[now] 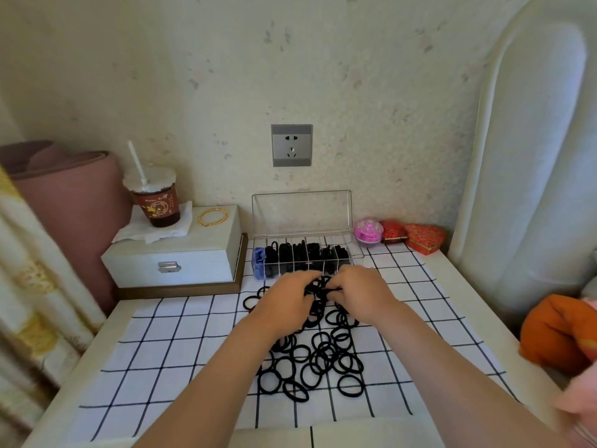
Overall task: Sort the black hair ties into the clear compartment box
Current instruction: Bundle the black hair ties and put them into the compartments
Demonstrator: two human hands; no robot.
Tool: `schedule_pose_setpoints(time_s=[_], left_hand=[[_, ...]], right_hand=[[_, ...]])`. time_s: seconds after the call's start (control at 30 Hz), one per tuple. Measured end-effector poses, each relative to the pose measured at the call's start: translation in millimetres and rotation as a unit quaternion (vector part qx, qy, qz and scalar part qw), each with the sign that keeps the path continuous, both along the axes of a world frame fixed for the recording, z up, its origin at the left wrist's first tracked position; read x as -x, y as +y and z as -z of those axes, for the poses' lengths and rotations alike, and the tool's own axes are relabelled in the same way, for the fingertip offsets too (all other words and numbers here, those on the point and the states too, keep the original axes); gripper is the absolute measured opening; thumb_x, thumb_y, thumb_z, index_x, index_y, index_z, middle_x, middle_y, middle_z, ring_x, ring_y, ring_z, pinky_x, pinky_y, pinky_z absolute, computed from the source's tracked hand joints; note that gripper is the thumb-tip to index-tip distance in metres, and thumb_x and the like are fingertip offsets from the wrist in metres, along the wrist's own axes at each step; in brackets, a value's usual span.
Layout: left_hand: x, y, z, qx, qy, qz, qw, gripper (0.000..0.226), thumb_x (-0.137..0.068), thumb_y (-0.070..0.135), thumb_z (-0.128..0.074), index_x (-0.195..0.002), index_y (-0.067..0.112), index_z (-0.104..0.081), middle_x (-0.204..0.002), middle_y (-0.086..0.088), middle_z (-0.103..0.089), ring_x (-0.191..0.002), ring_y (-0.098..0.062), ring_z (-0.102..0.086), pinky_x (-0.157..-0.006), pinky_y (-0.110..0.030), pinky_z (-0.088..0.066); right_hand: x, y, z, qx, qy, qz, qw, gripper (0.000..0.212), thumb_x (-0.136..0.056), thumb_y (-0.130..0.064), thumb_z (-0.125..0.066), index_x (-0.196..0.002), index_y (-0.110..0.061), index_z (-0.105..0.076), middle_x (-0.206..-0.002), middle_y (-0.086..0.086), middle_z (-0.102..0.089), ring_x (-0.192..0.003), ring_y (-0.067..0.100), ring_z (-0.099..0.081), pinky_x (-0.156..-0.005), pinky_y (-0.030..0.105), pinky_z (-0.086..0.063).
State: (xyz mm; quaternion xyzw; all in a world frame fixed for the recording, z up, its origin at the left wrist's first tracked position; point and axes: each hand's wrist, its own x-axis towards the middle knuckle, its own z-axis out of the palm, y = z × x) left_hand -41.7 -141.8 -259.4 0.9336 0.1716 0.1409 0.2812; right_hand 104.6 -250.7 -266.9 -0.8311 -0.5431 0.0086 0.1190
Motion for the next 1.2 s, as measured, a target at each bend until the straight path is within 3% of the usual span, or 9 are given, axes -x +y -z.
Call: schedule_pose_setpoints(time_s=[0.13,0.27,0.4,0.53,0.7,0.83,0.97,1.07,1.2], left_hand=[[-13.3,-7.4,-10.8,0.065,-0.034,-0.002,0.997,0.053,-0.093,0.014,-0.064,-0.144,0.02,-0.049,-0.14,0.006,-0.055,-0.13,-0.008,-0.049,-0.108,-0.017,-0.032],[-14.4,-6.0,-15.0,0.068,-0.058,-0.042,0.995,0.036,-0.089,0.012,-0.067,-0.123,0.023,-0.067,-0.112,0.011,-0.067,-0.102,-0.005,-0.059,-0.093,-0.02,-0.045],[-12.4,6.0,-15.2,0.066,-0.033,-0.088,0.993,0.019,-0.09,0.016,-0.067,-0.106,0.025,-0.073,-0.091,0.014,-0.066,-0.086,-0.003,-0.06,-0.073,-0.014,-0.043],[-9.2,14.3,-13.0,0.086,-0.008,-0.101,0.991,0.011,-0.09,0.017,-0.067,-0.097,0.024,-0.073,-0.086,0.013,-0.066,-0.079,-0.002,-0.058,-0.063,-0.009,-0.037],[-5.8,14.4,-7.3,0.102,0.039,-0.093,0.99,0.013,-0.091,0.028,-0.064,-0.1,0.026,-0.073,-0.095,0.013,-0.069,-0.09,-0.006,-0.063,-0.078,-0.023,-0.048],[-3.0,17.1,-11.4,0.138,0.032,-0.1,0.985,0.013,-0.092,0.026,-0.062,-0.1,0.024,-0.072,-0.097,0.008,-0.069,-0.09,-0.008,-0.063,-0.074,-0.022,-0.046],[0.8,18.0,-13.5,0.198,0.031,-0.108,0.974,0.008,-0.092,0.026,-0.064,-0.097,0.022,-0.07,-0.093,0.003,-0.07,-0.082,-0.01,-0.065,-0.069,-0.02,-0.048],[3.2,18.8,-13.5,0.26,0.018,-0.129,0.957,0.007,-0.092,0.021,-0.065,-0.097,0.018,-0.067,-0.09,-0.002,-0.071,-0.073,-0.009,-0.067,-0.07,-0.025,-0.057],[7.5,20.9,-17.3,0.312,-0.015,-0.138,0.94,0.02,-0.091,0.015,-0.066,-0.11,0.019,-0.071,-0.101,-0.002,-0.069,-0.073,-0.011,-0.07,-0.067,-0.019,-0.059]], right_hand=[[0.8,-1.0,-14.6,-0.08,0.138,0.009,0.987,0.014,-0.094,-0.028,-0.062,-0.096,-0.02,-0.074,-0.09,-0.002,-0.063,-0.083,0.017,-0.061,-0.075,0.033,-0.048],[4.3,-3.4,-23.5,-0.099,0.251,0.004,0.963,0.022,-0.095,-0.026,-0.062,-0.074,-0.034,-0.064,-0.07,-0.008,-0.066,-0.065,0.009,-0.068,-0.059,0.018,-0.045],[3.1,-2.7,-23.3,-0.12,0.302,0.027,0.945,0.014,-0.091,-0.028,-0.066,-0.103,-0.025,-0.073,-0.086,-0.007,-0.074,-0.065,0.008,-0.07,-0.065,0.022,-0.052],[-6.5,-13.8,-21.9,-0.054,0.208,0.052,0.975,0.02,-0.094,-0.023,-0.061,-0.111,-0.027,-0.071,-0.104,-0.009,-0.069,-0.085,0.004,-0.064,-0.078,0.022,-0.049],[-8.7,-24.6,-17.6,0.079,0.128,0.055,0.987,0.031,-0.09,-0.014,-0.057,-0.115,-0.023,-0.073,-0.122,-0.006,-0.068,-0.113,0.014,-0.061,-0.098,0.028,-0.048],[-6.4,-22.2,-12.0,0.153,0.099,0.043,0.982,0.027,-0.079,-0.026,-0.064,-0.103,-0.018,-0.076,-0.101,-0.001,-0.071,-0.095,0.022,-0.065,-0.078,0.03,-0.053],[-3.0,-14.7,-9.4,0.167,0.013,0.04,0.985,0.013,-0.081,-0.014,-0.064,-0.082,-0.021,-0.075,-0.078,-0.001,-0.057,-0.08,0.024,-0.059,-0.064,0.027,-0.045],[0.0,-13.5,-10.9,0.166,-0.005,0.046,0.985,0.03,-0.079,-0.012,-0.061,-0.052,-0.018,-0.05,-0.059,-0.002,-0.041,-0.064,0.024,-0.047,-0.052,0.025,-0.034],[0.3,-16.1,-12.5,0.149,0.025,0.055,0.987,0.032,-0.079,-0.02,-0.062,-0.054,-0.014,-0.042,-0.054,0.002,-0.037,-0.056,0.021,-0.039,-0.051,0.026,-0.03]])
